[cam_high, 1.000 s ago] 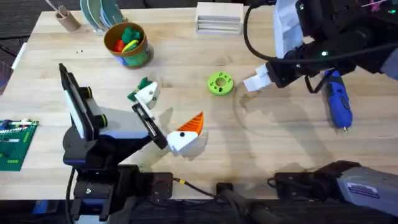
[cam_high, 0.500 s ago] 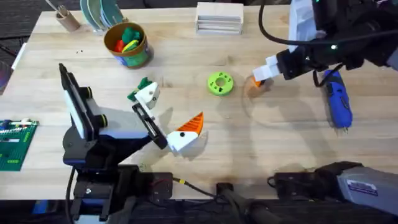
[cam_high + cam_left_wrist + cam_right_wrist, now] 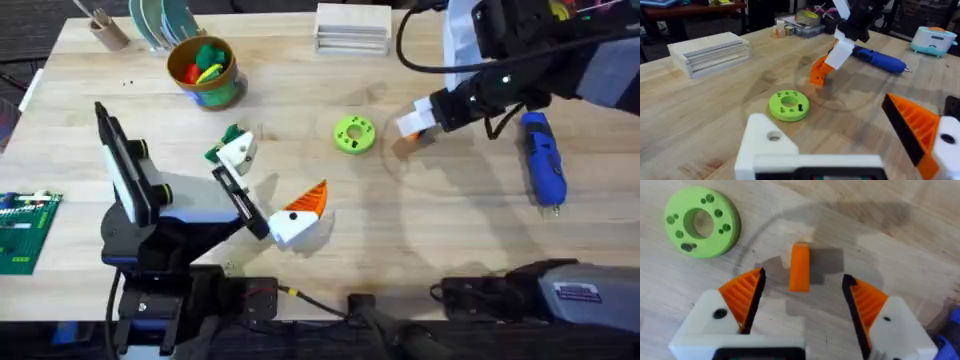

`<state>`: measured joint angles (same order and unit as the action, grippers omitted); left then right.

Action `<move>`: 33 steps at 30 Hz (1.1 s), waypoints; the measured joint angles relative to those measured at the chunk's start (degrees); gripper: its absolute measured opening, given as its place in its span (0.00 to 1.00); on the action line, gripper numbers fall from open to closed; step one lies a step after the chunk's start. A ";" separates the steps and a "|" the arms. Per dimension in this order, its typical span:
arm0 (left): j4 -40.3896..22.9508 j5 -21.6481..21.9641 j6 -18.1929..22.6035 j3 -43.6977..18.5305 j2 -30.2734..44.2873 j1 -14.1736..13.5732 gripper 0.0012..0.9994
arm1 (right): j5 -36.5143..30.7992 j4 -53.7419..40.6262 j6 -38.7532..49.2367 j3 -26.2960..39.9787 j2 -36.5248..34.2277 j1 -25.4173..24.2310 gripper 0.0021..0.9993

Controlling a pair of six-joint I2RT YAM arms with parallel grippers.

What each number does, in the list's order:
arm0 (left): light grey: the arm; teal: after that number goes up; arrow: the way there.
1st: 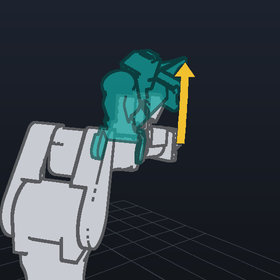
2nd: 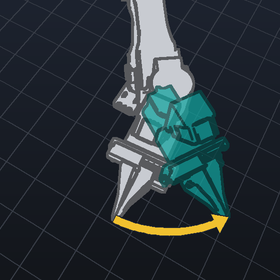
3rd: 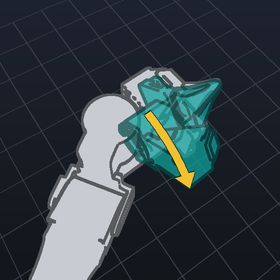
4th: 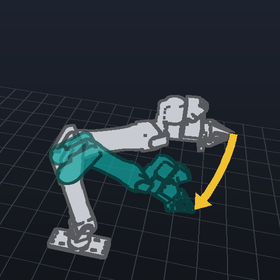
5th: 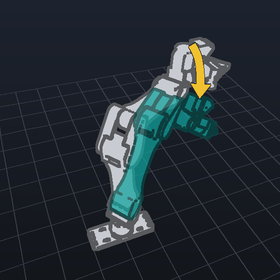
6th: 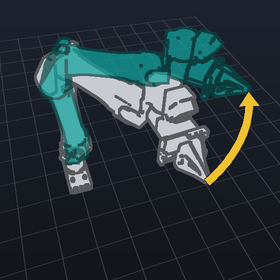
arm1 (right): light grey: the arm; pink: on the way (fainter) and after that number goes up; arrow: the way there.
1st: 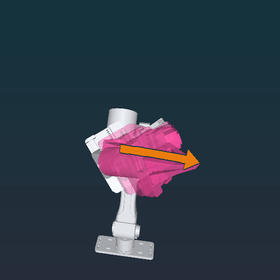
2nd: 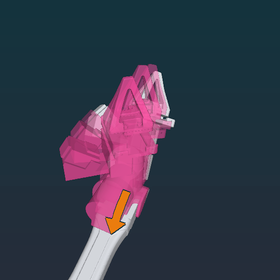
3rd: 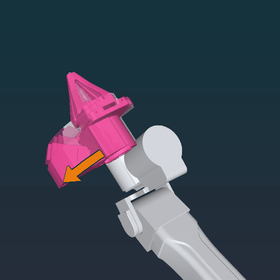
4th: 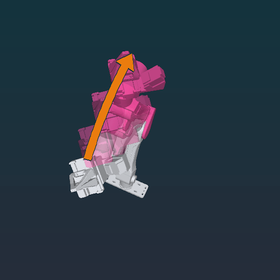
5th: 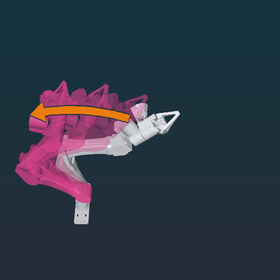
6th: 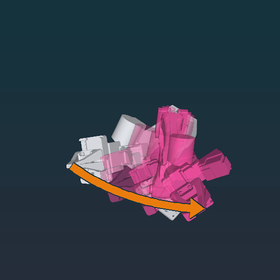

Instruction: Pick up the gripper from the table and insert it into the empty holder that is missing its gripper. Then pick up a screw, insert it into the mounting hole, and use the screwdriver to tighten it. Finally, clean up the table by picking up the vegetable and placing it into the bucket.

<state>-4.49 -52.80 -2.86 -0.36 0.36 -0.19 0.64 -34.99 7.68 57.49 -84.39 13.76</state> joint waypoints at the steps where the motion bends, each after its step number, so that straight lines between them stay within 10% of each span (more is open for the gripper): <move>1: 0.00 0.00 -0.01 0.00 0.00 0.00 0.99 | 0.00 0.35 0.00 0.00 -0.01 0.00 0.99; 7: 0.00 0.00 -0.01 0.00 0.00 0.00 0.99 | -0.01 0.69 0.03 0.00 -0.01 0.00 0.99; 10: 0.00 0.00 0.00 0.00 0.00 0.00 0.99 | -0.21 1.40 -0.31 0.00 -0.01 0.00 0.69; 16: 0.00 0.00 -0.01 0.00 0.00 0.00 0.99 | -0.37 2.41 -0.42 0.00 -0.01 0.00 0.46; 33: 0.00 0.00 -0.01 0.00 0.00 0.00 0.99 | -0.39 1.36 -0.39 0.00 -0.01 0.00 0.54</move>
<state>-4.49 -52.80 -2.87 -0.36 0.36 -0.19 0.25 -33.63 7.29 57.49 -84.40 13.76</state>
